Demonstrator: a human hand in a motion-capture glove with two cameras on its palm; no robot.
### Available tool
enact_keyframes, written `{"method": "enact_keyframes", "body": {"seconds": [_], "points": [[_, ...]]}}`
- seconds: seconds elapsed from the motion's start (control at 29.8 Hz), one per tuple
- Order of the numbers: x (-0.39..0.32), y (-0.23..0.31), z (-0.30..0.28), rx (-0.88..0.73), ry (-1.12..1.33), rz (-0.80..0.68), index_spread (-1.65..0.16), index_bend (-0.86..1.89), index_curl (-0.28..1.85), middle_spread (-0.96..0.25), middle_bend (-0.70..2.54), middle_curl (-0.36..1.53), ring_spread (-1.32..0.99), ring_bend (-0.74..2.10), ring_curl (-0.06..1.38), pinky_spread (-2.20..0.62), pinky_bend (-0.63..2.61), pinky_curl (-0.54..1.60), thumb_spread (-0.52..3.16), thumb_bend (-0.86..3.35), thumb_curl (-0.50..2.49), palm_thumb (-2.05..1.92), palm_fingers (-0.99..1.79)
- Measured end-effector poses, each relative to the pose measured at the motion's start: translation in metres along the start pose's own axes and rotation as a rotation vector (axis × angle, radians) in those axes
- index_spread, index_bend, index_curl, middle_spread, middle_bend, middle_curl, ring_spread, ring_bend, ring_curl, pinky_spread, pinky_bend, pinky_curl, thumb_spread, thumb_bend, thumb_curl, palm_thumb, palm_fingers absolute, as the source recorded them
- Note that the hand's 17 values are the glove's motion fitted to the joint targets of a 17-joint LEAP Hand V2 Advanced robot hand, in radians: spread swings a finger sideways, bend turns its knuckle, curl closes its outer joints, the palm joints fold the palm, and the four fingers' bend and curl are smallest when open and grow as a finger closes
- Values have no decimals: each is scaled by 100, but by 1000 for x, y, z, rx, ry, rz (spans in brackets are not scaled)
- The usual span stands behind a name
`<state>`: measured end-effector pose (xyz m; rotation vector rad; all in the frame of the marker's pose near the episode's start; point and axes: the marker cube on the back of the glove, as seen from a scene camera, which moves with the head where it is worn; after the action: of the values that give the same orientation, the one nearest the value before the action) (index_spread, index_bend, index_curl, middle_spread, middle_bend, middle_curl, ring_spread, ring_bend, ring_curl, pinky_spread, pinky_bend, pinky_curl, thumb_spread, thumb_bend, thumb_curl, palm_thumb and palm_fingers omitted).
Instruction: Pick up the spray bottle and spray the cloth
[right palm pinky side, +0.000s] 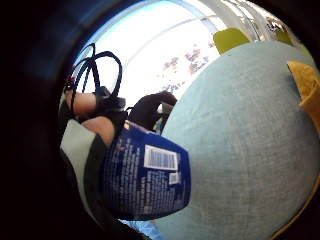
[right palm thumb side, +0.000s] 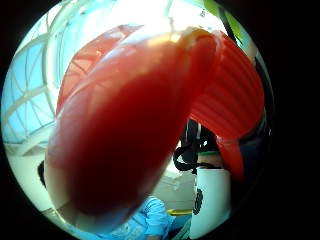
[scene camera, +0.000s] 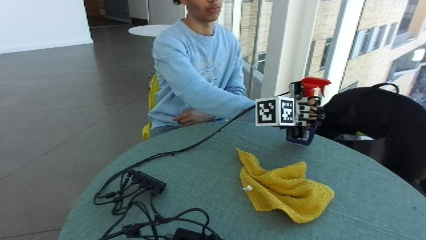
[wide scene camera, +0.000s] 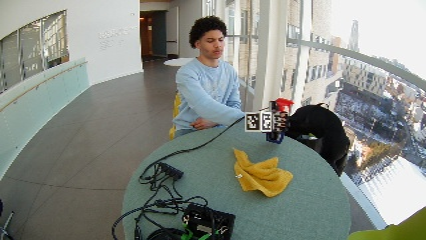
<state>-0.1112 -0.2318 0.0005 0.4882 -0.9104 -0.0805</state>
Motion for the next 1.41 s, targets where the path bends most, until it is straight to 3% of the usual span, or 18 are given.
{"method": "enact_keyframes", "body": {"seconds": [0.81,1.14,1.41], "points": [[5,5,-2,45,5,-16,-25,9,39,-8,35,44,-9,49,38,8,21,36,96,-4,55,84,104],[-3,36,-81,-1,196,-64,-28,6,31,-9,34,44,-9,48,38,6,25,37,103,-2,52,81,94],[14,90,-162,6,321,-10,-29,9,28,-9,35,45,-9,48,38,7,22,37,105,-1,51,83,93]]}}
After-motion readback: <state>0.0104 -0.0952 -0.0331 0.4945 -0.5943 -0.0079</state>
